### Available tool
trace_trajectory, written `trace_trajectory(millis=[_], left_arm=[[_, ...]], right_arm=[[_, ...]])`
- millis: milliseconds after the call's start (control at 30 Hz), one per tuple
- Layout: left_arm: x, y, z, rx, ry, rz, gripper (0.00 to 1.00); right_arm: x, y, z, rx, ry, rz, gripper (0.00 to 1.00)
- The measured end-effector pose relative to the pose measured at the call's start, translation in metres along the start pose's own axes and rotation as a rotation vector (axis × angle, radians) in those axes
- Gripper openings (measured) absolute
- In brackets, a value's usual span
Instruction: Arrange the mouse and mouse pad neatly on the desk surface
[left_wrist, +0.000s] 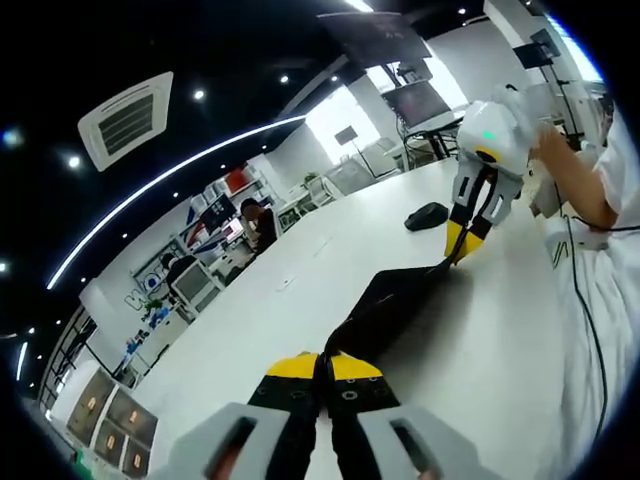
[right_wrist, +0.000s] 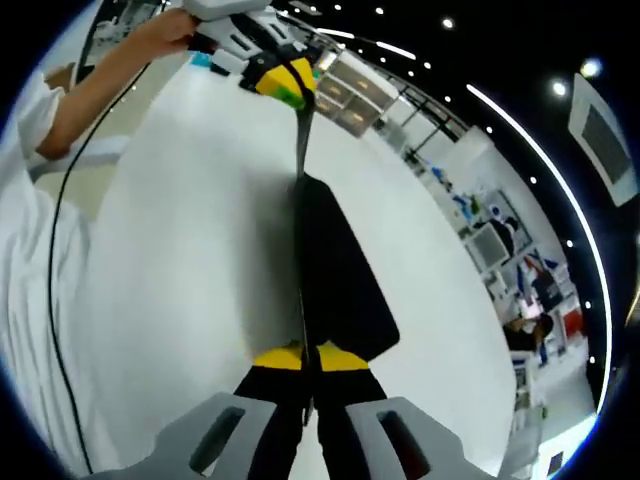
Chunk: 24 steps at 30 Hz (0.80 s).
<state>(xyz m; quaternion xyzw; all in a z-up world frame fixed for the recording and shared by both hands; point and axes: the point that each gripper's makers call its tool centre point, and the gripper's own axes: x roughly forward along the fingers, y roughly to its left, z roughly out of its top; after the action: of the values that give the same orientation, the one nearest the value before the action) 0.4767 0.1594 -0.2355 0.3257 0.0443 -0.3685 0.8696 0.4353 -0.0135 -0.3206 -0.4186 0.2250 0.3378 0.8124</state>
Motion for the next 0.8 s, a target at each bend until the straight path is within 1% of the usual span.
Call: trace_trajectory(millis=[100, 233, 367, 433, 500, 567, 600, 667, 767, 800], left_arm=[[0.002, -0.004, -0.002, 0.015, 0.012, -0.013, 0.03], [0.003, -0.010, 0.000, 0.039, 0.011, -0.036, 0.03], [0.004, -0.029, -0.004, 0.117, 0.039, -0.111, 0.03], [0.005, -0.034, -0.004, 0.127, 0.039, -0.126, 0.03], [0.005, -0.044, -0.009, 0.161, 0.065, -0.171, 0.03], [0.005, -0.051, -0.015, 0.194, 0.092, -0.196, 0.03], [0.004, -0.058, -0.020, 0.217, 0.110, -0.232, 0.03], [0.004, -0.066, -0.024, 0.231, 0.122, -0.264, 0.03], [0.003, -0.077, -0.034, 0.282, 0.170, -0.302, 0.03], [0.004, -0.079, -0.036, 0.298, 0.177, -0.305, 0.03]], right_arm=[[0.002, -0.005, -0.003, 0.003, 0.009, -0.021, 0.02], [0.007, -0.012, -0.009, 0.007, 0.034, -0.051, 0.01], [0.012, -0.016, -0.018, -0.004, 0.074, -0.068, 0.02], [0.013, -0.016, -0.021, -0.006, 0.086, -0.067, 0.02], [0.013, -0.016, -0.023, -0.004, 0.092, -0.064, 0.02], [0.012, -0.016, -0.024, -0.002, 0.096, -0.063, 0.02], [0.012, -0.016, -0.025, -0.002, 0.099, -0.063, 0.02], [0.012, -0.016, -0.027, -0.004, 0.106, -0.062, 0.02], [0.010, -0.017, -0.028, 0.000, 0.107, -0.062, 0.02], [0.010, -0.017, -0.028, 0.001, 0.105, -0.061, 0.02]])
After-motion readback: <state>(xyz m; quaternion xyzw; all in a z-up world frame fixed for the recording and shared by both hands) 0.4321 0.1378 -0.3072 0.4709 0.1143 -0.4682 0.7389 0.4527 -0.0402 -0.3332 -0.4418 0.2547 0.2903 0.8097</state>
